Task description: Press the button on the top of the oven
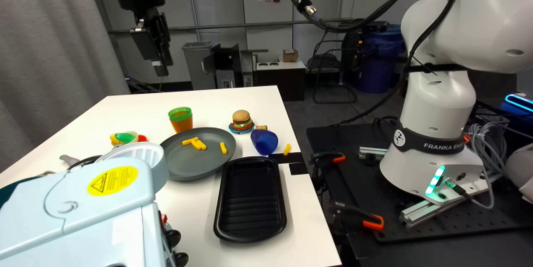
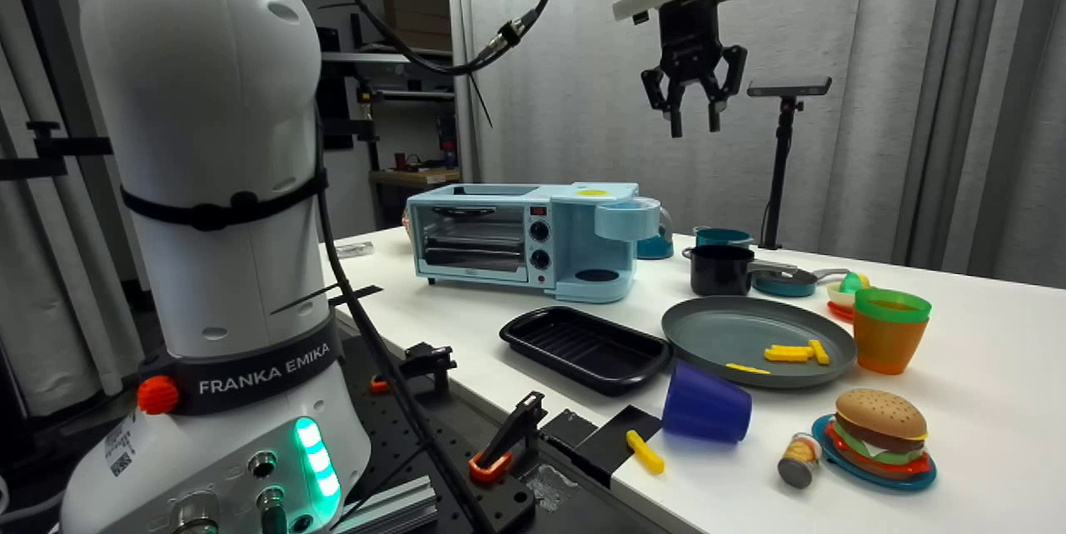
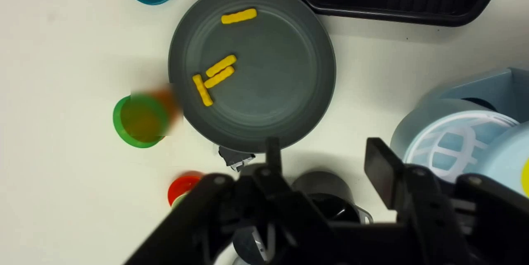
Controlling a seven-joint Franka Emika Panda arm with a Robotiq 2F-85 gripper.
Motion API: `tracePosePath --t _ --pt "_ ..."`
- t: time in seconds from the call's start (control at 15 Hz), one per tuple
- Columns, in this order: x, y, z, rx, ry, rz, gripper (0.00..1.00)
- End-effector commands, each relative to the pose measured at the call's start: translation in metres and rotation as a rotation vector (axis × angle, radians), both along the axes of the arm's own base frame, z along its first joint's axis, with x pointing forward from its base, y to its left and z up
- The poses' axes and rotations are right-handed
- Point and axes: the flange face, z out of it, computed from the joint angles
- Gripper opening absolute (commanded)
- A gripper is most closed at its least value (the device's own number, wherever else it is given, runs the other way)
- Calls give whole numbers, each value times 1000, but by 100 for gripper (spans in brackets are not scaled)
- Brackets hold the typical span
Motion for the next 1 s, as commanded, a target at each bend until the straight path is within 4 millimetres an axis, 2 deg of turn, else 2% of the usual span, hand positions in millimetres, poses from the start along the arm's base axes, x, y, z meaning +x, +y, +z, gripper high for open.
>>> tracePosePath --t 0.0,0.13,0.2,0.53,0.6,0.93 --pt "-20 -18 10 -37 -18 -53 87" --pt "-29 -22 18 -42 -27 -81 100" --pt "-30 -30 19 -44 -34 -94 100" --pt "-44 -44 31 -34 -58 -155 100" --pt "-31 -40 25 -21 -44 -124 100" --pt "-30 -40 22 -21 -38 -123 100"
